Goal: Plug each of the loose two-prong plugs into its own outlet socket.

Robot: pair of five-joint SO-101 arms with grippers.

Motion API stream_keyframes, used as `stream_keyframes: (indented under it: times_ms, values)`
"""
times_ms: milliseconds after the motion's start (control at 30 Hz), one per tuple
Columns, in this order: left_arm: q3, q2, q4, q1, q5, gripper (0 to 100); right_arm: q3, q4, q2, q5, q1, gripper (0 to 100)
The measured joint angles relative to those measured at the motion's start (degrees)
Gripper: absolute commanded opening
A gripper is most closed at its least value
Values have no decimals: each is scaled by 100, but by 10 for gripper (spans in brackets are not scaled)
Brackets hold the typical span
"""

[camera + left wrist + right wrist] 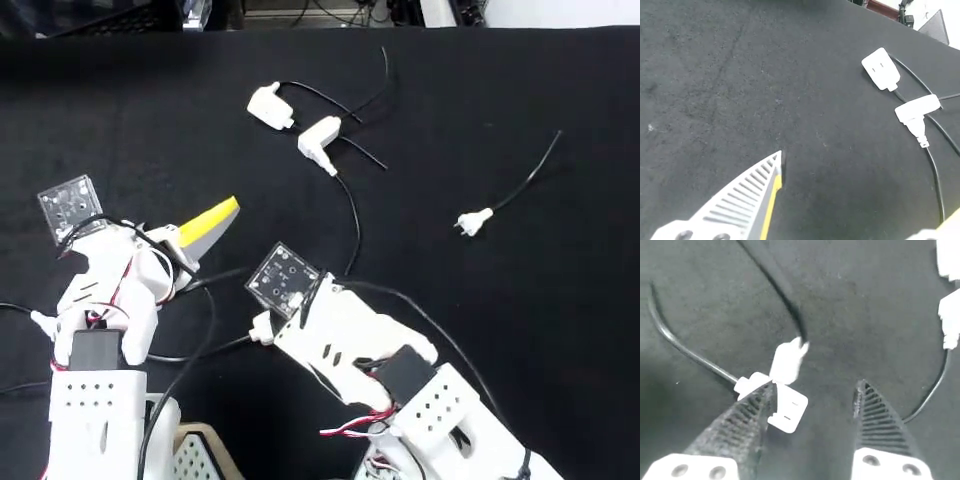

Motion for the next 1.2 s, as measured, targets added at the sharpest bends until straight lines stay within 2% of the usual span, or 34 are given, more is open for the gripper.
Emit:
stream_keyframes:
  times_ms: [100, 267, 533, 867, 1200]
  values:
    - [0, 0, 0, 132, 35, 522, 88, -105, 0, -44, -9, 247]
    - [264, 0, -571, 211, 35, 522, 105, -114, -53, -53, -220, 245]
    - [308, 0, -730, 246, 35, 522, 123, -281, -53, -62, -246, 126]
    - [308, 0, -730, 255, 44, 522, 141, -325, -53, -62, -246, 123]
    - [316, 0, -730, 545, 44, 522, 334, -686, -53, -79, -246, 123]
